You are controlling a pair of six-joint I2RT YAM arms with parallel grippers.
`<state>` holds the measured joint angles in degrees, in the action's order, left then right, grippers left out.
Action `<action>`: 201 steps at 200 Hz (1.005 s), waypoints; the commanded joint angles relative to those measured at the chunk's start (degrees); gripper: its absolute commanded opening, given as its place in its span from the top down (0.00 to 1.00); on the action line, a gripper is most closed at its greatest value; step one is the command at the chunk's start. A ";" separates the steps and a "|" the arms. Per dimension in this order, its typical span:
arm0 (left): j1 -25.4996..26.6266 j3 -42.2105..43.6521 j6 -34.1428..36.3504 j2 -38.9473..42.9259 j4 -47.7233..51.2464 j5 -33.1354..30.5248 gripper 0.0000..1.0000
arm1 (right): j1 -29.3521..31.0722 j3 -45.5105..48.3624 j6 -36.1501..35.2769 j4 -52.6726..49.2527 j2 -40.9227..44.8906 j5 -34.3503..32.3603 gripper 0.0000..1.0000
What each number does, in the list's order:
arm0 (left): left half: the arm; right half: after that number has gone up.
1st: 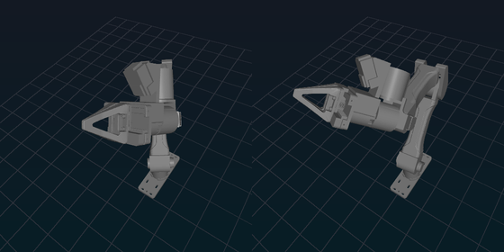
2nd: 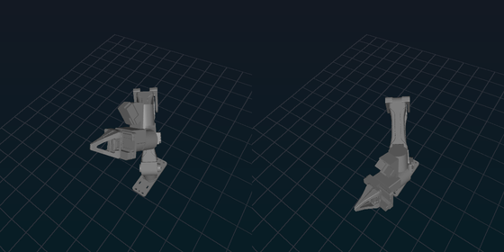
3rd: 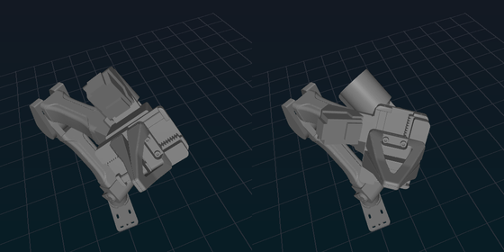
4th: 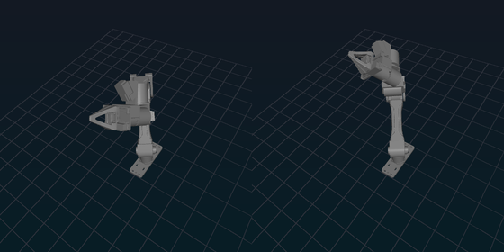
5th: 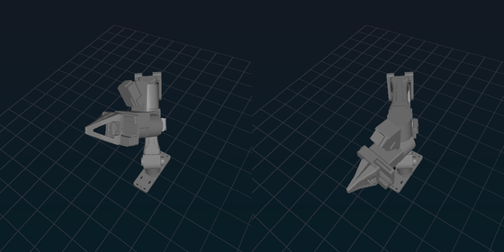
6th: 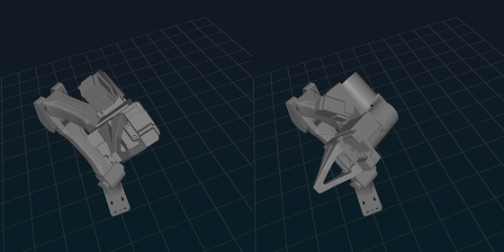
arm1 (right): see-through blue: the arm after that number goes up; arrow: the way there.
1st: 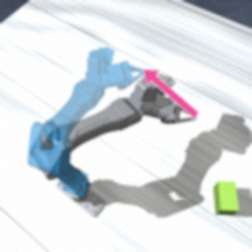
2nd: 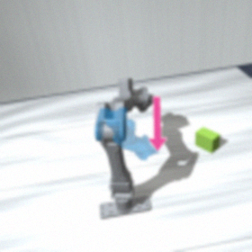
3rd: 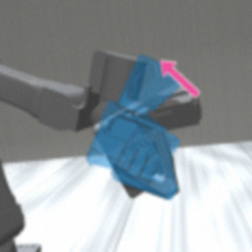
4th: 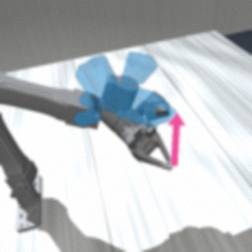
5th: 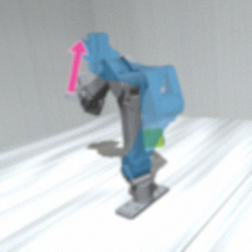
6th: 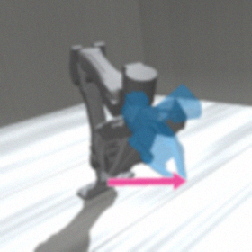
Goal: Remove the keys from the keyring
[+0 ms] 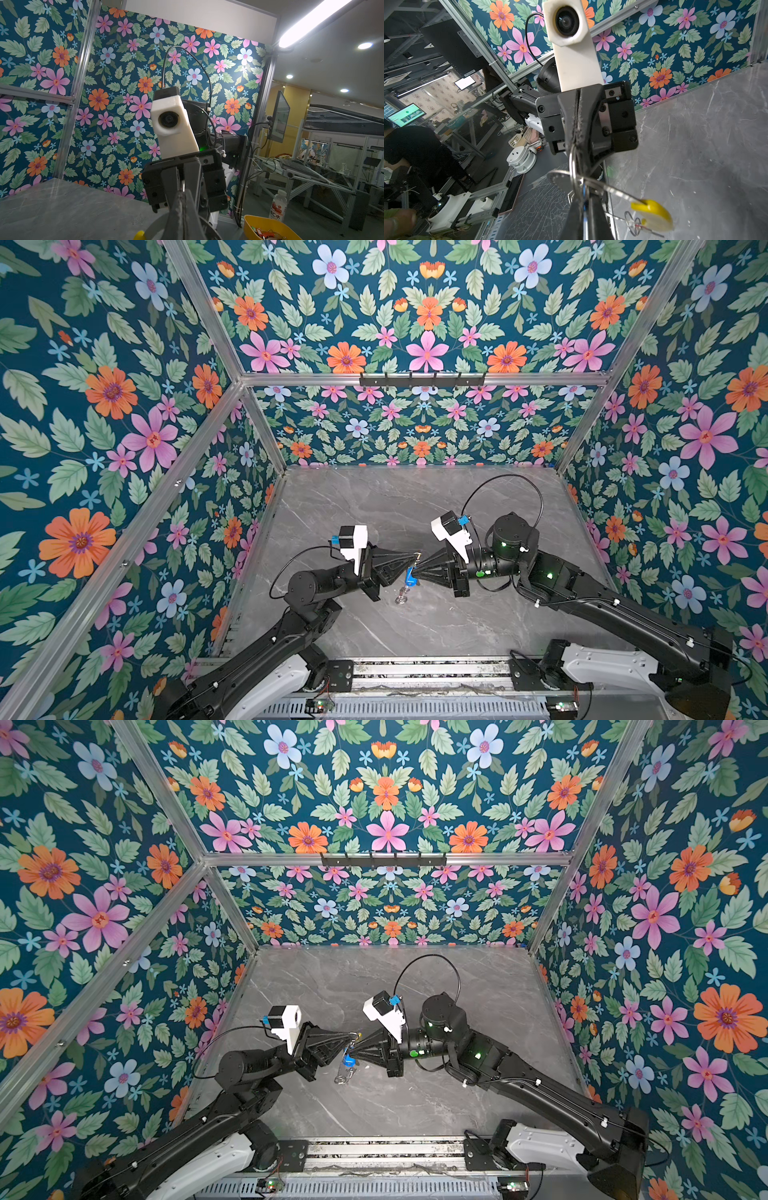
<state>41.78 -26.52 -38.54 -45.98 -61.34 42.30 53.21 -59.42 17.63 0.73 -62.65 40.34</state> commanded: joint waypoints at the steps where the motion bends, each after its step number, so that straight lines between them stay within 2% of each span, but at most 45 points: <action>1: -0.03 0.11 1.48 0.66 -4.23 -1.87 1.00 | 0.24 0.45 0.94 1.50 0.72 2.78 1.00; 41: -0.03 0.79 3.83 2.28 -5.32 -2.89 1.00 | 0.18 2.83 3.57 4.80 1.45 6.07 1.00; 76: -0.10 0.86 3.74 1.68 -6.47 -2.43 1.00 | 0.19 2.38 1.42 -0.67 2.92 0.55 1.00; 137: -0.07 -0.22 5.32 2.47 -1.53 -2.31 1.00 | 0.17 2.57 1.07 -2.92 4.33 -1.41 1.00; 177: -0.03 -0.02 3.92 1.16 -4.67 -1.32 1.00 | 0.16 2.47 2.04 -1.24 2.66 -0.63 1.00; 201: -0.03 -1.04 4.79 1.53 -1.27 -0.83 1.00 | 0.21 1.00 0.22 -5.38 3.90 -2.80 1.00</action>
<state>41.89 -26.24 -34.35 -44.91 -60.66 42.41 53.28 -57.30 19.27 0.40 -59.70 38.50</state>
